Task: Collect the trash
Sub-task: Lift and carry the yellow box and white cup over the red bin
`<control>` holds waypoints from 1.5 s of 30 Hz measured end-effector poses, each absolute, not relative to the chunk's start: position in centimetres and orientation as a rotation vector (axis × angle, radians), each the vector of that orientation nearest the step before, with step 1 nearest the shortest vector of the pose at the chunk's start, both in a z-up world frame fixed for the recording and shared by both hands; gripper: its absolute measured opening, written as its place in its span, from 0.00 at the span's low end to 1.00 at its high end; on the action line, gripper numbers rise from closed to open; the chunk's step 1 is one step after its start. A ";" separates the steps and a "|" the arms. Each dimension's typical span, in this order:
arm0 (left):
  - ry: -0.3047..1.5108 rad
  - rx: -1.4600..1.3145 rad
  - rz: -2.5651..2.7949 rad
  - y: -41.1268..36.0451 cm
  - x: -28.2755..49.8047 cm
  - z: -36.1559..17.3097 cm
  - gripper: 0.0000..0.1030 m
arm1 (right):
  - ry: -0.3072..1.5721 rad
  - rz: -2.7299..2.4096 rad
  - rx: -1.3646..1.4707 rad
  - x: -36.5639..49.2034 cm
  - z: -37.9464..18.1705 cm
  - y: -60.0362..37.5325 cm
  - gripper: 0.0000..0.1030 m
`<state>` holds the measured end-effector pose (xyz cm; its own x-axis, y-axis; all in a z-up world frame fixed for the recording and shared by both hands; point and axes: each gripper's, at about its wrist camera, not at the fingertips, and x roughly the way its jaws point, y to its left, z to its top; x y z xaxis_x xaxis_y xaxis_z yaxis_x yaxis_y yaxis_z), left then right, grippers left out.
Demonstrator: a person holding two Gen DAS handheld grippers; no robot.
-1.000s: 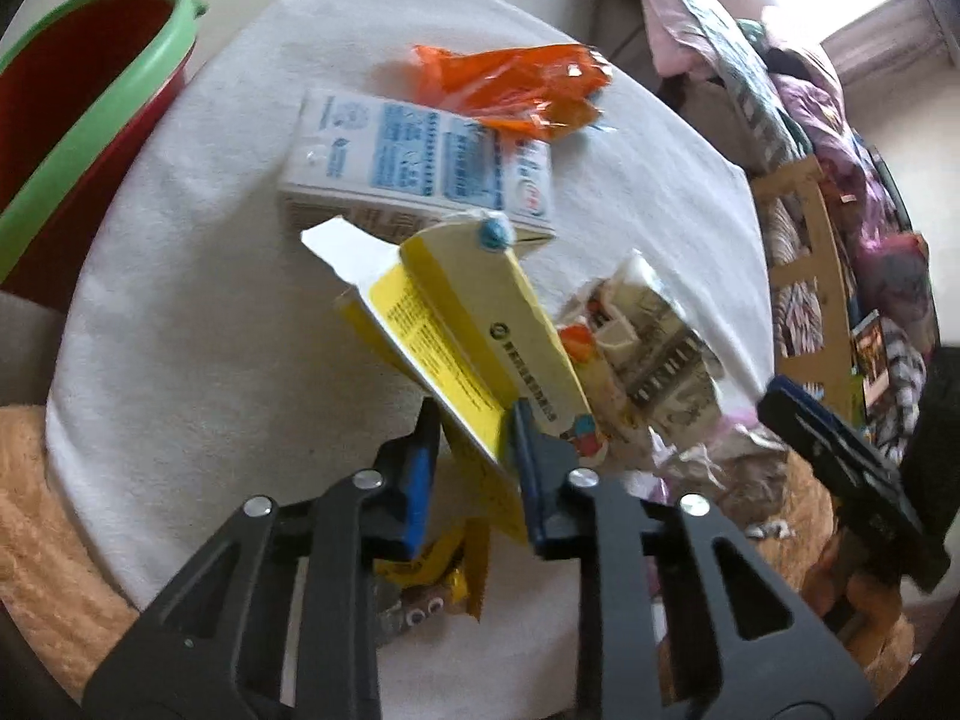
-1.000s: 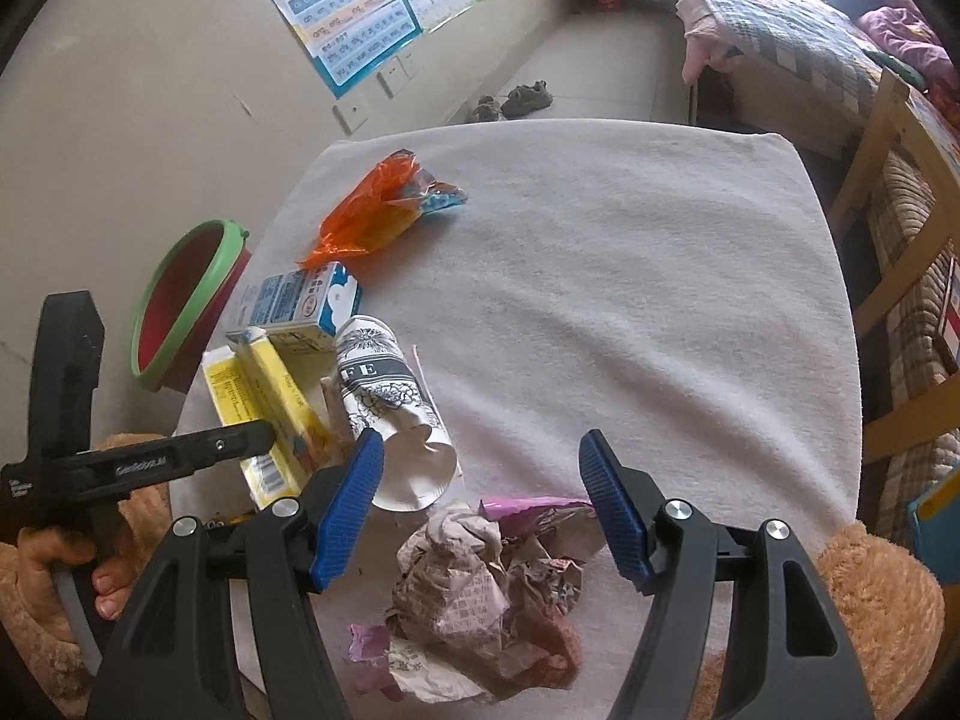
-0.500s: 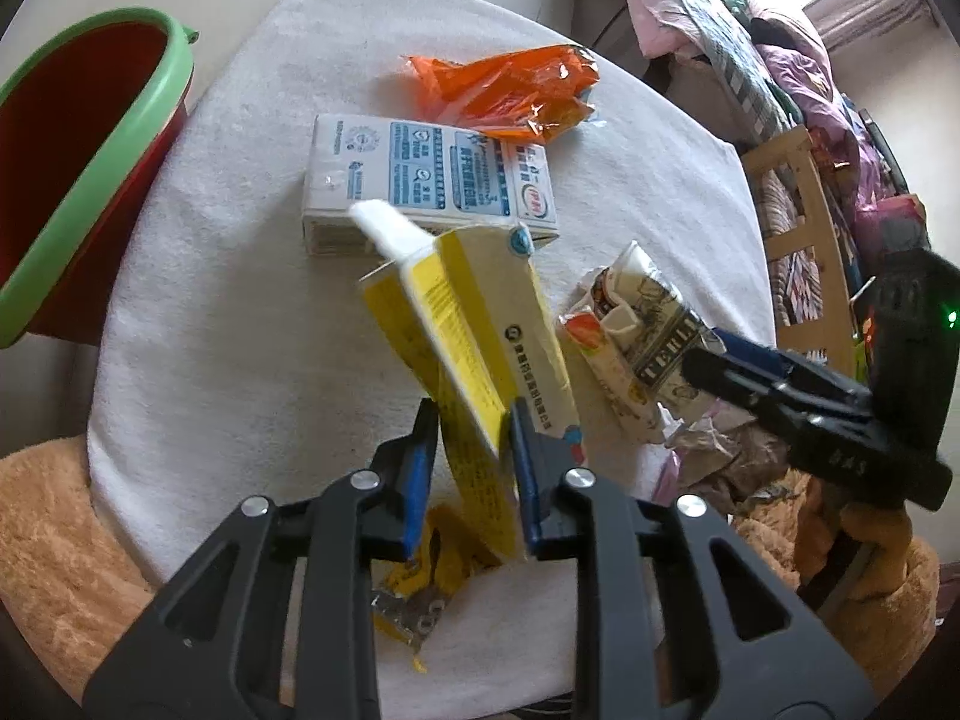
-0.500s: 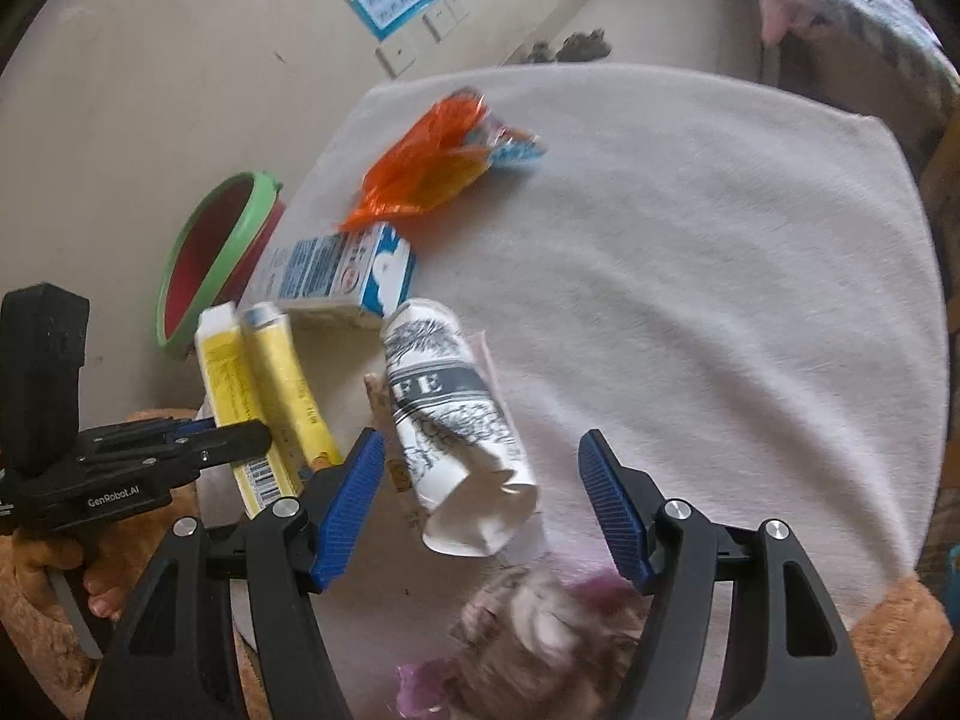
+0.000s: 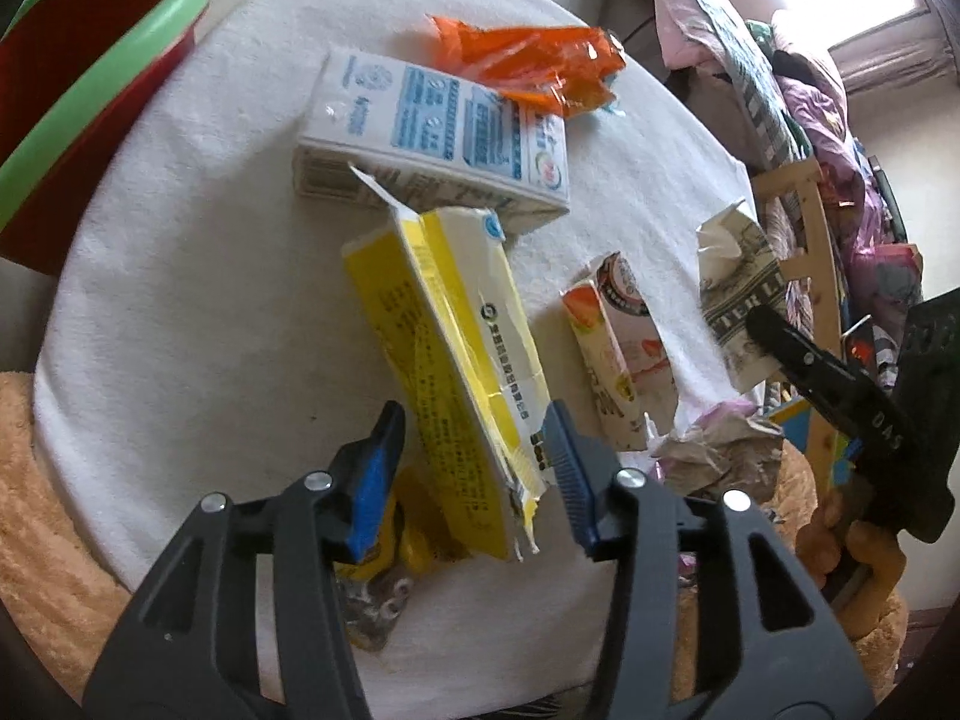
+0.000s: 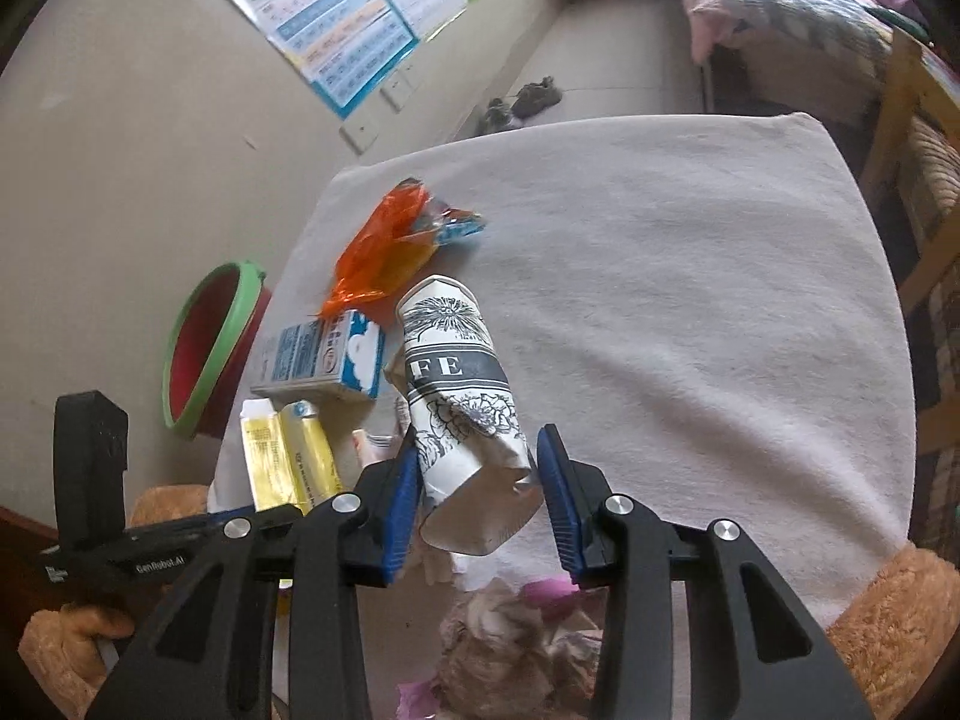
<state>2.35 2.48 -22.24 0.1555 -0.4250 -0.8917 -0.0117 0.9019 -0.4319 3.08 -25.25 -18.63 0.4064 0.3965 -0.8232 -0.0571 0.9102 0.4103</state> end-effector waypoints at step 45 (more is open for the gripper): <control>1.108 -0.350 -0.225 6.3 1.8 -14.7 0.25 | 1.049 0.301 0.303 2.1 -15.7 -23.7 0.36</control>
<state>1.79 6.33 -14.72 0.4321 -0.3479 -0.8320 0.0035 0.9232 -0.3842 2.11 -23.68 -15.73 0.4652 0.3835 -0.7979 -0.0976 0.9180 0.3843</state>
